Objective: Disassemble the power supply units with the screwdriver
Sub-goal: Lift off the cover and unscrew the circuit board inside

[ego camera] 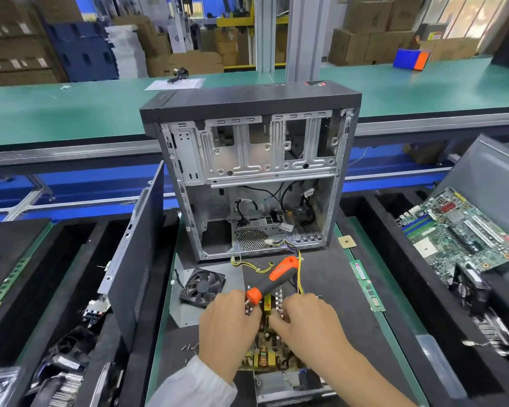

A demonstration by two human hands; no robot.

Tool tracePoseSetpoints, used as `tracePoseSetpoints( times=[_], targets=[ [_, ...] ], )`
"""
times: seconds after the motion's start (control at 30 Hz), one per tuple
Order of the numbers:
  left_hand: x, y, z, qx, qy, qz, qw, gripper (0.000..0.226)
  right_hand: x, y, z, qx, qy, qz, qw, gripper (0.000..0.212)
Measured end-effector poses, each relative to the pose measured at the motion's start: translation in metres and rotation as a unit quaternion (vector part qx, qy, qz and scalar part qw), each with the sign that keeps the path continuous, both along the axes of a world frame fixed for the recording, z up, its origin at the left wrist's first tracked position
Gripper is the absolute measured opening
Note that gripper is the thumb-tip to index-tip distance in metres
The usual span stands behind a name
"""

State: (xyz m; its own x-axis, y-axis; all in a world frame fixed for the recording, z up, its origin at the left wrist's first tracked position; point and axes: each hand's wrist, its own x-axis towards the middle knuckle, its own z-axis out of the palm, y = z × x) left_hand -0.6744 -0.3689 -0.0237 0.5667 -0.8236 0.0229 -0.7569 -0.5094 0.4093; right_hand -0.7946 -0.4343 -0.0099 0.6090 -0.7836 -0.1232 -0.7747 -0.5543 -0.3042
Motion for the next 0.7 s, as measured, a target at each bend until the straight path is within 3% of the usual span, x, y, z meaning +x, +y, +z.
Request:
tracePoseSetpoints(
  times=[0.13,0.27,0.37,0.43,0.47,0.57,0.7],
  targets=[
    [0.001,-0.005,0.002,0.012,-0.022,-0.009,1.0,0.027,-0.003,-0.003,0.005,-0.004,-0.025,0.015,1.0,0.046],
    [0.014,-0.009,0.009,-0.013,-0.001,0.015,1.0,0.03,-0.025,-0.044,0.006,-0.014,-0.155,-0.077,0.985,0.05],
    [0.025,-0.011,0.02,-0.046,0.037,0.036,0.998,0.03,-0.043,-0.079,-0.003,-0.033,-0.021,-0.01,0.999,0.018],
    [0.034,-0.013,0.029,-0.067,0.052,0.046,0.995,0.031,-0.039,-0.086,-0.013,0.01,0.089,0.12,0.989,0.033],
    [0.039,-0.014,0.033,-0.077,0.058,0.051,0.994,0.032,-0.033,-0.087,-0.019,0.029,0.102,0.165,0.981,0.037],
    [0.053,-0.015,0.045,-0.112,0.074,0.054,0.99,0.037,-0.014,-0.082,-0.028,-0.005,0.103,0.224,0.969,0.018],
    [0.07,-0.012,0.053,-0.149,0.091,0.067,0.982,0.046,-0.006,-0.085,-0.038,-0.088,0.184,0.248,0.947,0.025]
  ],
)
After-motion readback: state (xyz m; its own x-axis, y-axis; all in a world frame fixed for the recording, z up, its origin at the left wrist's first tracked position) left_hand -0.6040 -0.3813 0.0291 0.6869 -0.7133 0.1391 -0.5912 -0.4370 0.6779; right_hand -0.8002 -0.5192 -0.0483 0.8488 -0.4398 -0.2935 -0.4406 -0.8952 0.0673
